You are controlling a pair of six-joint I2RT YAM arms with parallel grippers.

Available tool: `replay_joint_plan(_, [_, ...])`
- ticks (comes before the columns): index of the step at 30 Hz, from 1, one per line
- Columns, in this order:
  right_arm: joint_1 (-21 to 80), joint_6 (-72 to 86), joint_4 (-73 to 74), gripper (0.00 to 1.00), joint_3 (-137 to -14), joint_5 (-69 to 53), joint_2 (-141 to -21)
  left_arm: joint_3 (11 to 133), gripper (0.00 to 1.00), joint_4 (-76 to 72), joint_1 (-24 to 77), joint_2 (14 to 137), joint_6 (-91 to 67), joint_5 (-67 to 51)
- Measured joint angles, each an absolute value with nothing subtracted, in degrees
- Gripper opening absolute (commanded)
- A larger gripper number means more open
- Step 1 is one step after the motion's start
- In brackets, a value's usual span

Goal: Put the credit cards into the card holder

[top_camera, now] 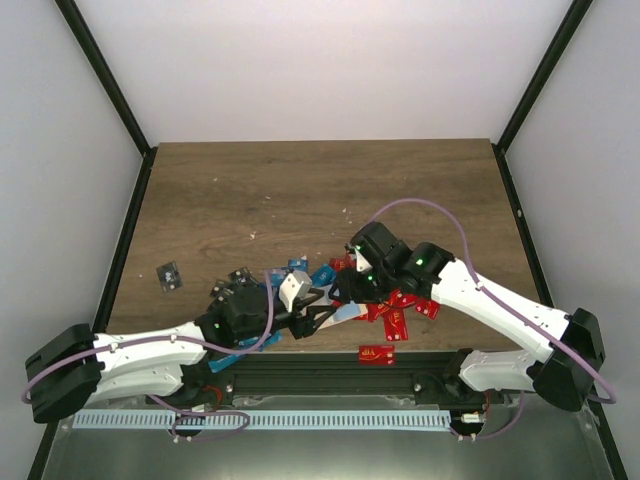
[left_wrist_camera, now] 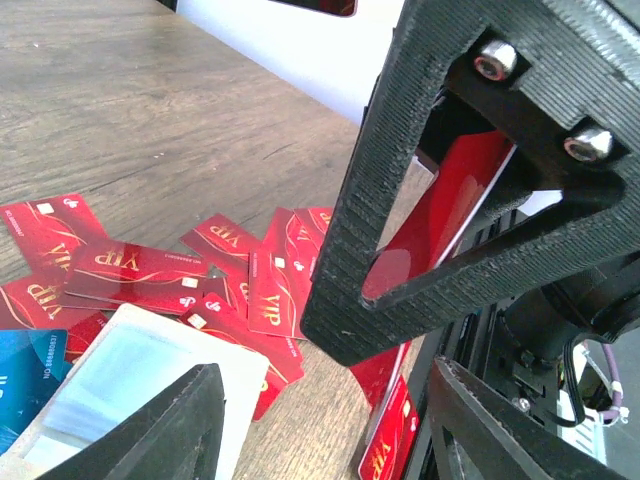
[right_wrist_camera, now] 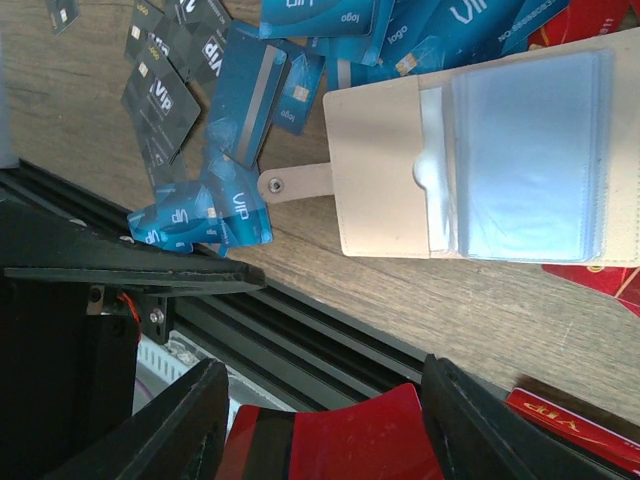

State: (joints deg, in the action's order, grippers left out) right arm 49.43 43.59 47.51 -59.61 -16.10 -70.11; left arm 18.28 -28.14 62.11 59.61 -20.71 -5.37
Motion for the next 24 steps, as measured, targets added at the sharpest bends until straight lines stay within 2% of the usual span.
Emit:
replay_joint_plan(6, [49.43, 43.29, 47.0, 0.53, -59.61, -18.17, -70.04, 18.26, 0.47, -29.89, 62.13, 61.04, -20.4, -7.55])
replay_joint_plan(12, [49.43, 43.2, 45.56, 0.55, -59.61, -20.51, -70.04, 18.17, 0.09, -34.3, 62.13, 63.55, -20.53, -11.94])
replay_joint_plan(13, [49.43, 43.11, 45.39, 0.55, -59.61, -20.88, -70.04, 18.13, 0.05, -34.76, 62.13, 63.7, -20.38, -12.27])
replay_joint_plan(15, [49.43, 43.11, 45.3, 0.58, -59.61, -21.43, -70.0, 17.76, 0.04, -35.73, 62.0, 63.86, -20.29, -12.99])
replay_joint_plan(18, [49.43, 43.53, 45.32, 0.7, -59.61, -22.35, -70.0, 16.99, 0.04, -37.82, 62.0, 63.9, -19.92, -13.76])
replay_joint_plan(22, [49.41, 43.09, 44.49, 0.99, -59.59, -21.85, -70.0, 16.34, 0.04, -38.94, 62.04, 63.4, -21.45, -14.59])
replay_joint_plan(24, [49.32, 43.13, 44.34, 1.0, -59.59, -20.93, -70.0, 16.01, 0.04, -38.89, 62.02, 62.37, -22.81, -14.55])
